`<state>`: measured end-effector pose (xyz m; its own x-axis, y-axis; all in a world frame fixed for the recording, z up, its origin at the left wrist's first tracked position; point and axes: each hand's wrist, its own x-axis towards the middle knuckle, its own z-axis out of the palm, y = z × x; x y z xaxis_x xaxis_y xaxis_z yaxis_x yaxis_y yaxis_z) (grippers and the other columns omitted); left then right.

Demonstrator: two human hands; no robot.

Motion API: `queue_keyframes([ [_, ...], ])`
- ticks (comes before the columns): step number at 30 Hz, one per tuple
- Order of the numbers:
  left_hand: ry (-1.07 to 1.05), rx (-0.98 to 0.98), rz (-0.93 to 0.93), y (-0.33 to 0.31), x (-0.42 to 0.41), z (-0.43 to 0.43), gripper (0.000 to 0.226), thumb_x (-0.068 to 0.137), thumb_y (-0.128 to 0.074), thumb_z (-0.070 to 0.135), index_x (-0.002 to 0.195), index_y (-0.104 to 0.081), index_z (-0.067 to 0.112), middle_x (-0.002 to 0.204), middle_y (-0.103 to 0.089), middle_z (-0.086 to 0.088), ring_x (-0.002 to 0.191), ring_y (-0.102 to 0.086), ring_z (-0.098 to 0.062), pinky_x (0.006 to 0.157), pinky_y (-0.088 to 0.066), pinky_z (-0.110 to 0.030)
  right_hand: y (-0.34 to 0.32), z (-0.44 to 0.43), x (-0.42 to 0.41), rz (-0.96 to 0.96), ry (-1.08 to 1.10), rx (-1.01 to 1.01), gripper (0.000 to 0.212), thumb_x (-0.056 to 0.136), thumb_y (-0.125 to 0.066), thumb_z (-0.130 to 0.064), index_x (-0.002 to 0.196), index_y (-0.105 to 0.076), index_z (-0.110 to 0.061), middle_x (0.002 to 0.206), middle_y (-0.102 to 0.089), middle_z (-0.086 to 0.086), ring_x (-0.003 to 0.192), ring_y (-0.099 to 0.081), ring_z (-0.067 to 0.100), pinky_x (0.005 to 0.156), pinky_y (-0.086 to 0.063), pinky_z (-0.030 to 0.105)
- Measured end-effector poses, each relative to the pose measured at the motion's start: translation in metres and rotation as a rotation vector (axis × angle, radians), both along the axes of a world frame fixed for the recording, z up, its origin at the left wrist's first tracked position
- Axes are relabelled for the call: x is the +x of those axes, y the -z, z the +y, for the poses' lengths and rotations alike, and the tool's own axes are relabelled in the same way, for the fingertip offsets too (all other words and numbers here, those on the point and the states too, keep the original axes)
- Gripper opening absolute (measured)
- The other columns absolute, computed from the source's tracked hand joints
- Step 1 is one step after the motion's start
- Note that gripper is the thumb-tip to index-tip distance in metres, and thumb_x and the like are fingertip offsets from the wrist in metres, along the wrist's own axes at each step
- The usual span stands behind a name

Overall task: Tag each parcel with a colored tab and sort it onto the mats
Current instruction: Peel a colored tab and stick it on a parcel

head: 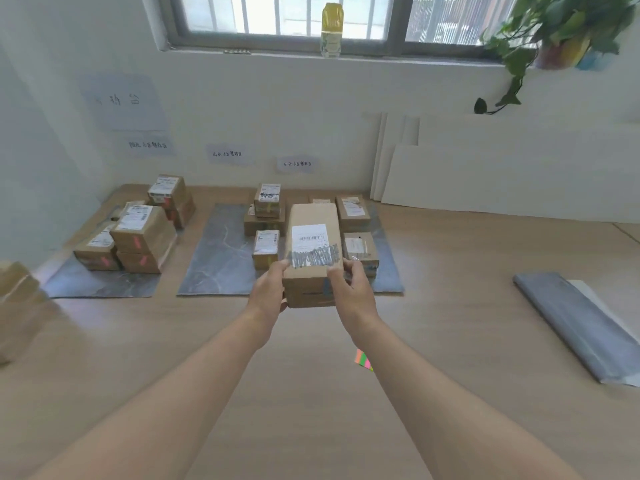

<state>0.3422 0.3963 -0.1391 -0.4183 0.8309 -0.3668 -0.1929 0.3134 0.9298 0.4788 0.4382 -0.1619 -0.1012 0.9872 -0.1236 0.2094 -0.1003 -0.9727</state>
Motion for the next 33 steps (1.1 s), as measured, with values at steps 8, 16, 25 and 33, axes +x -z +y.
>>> queue_keyframes([
  [8, 0.028, -0.016, -0.023, 0.022, -0.019, 0.085, 0.035, 0.102, -0.040, 0.042, 0.102, -0.067, 0.019, 0.091, -0.069, 0.002, 0.083, -0.062, -0.012, 0.077, -0.049, -0.030, 0.019, 0.063, -0.019, 0.017, 0.034, -0.045, 0.047, 0.093, -0.054, -0.049, 0.138, -0.051, -0.040, 0.127, -0.049, -0.004, 0.115, -0.053, 0.009, 0.099, -0.046, 0.034],
  [16, 0.046, -0.022, -0.102, 0.050, -0.037, 0.163, 0.032, 0.101, -0.041, 0.040, 0.097, -0.066, 0.020, 0.091, -0.070, 0.001, 0.085, -0.062, -0.016, 0.078, -0.048, -0.028, 0.033, 0.135, -0.042, -0.007, -0.002, -0.086, 0.039, 0.090, -0.052, -0.048, 0.129, -0.058, -0.044, 0.127, -0.063, -0.013, 0.119, -0.058, 0.007, 0.099, -0.050, 0.032],
  [25, -0.001, -0.085, -0.072, 0.092, -0.048, 0.271, 0.057, 0.075, -0.046, 0.064, 0.109, -0.070, 0.026, 0.111, -0.071, -0.001, 0.110, -0.063, -0.019, 0.107, -0.045, -0.045, 0.075, 0.259, -0.058, -0.002, -0.034, -0.220, 0.043, 0.097, -0.049, -0.045, 0.139, -0.054, -0.038, 0.128, -0.065, -0.013, 0.121, -0.058, 0.011, 0.098, -0.047, 0.034],
  [33, 0.052, -0.065, -0.010, 0.143, -0.062, 0.376, 0.046, 0.100, -0.036, 0.049, 0.108, -0.072, 0.020, 0.098, -0.075, 0.005, 0.092, -0.068, -0.008, 0.095, -0.053, -0.036, 0.123, 0.373, -0.072, 0.114, 0.099, -0.269, 0.033, 0.103, -0.047, -0.038, 0.132, -0.063, -0.033, 0.120, -0.071, -0.011, 0.112, -0.063, 0.007, 0.084, -0.049, 0.024],
])
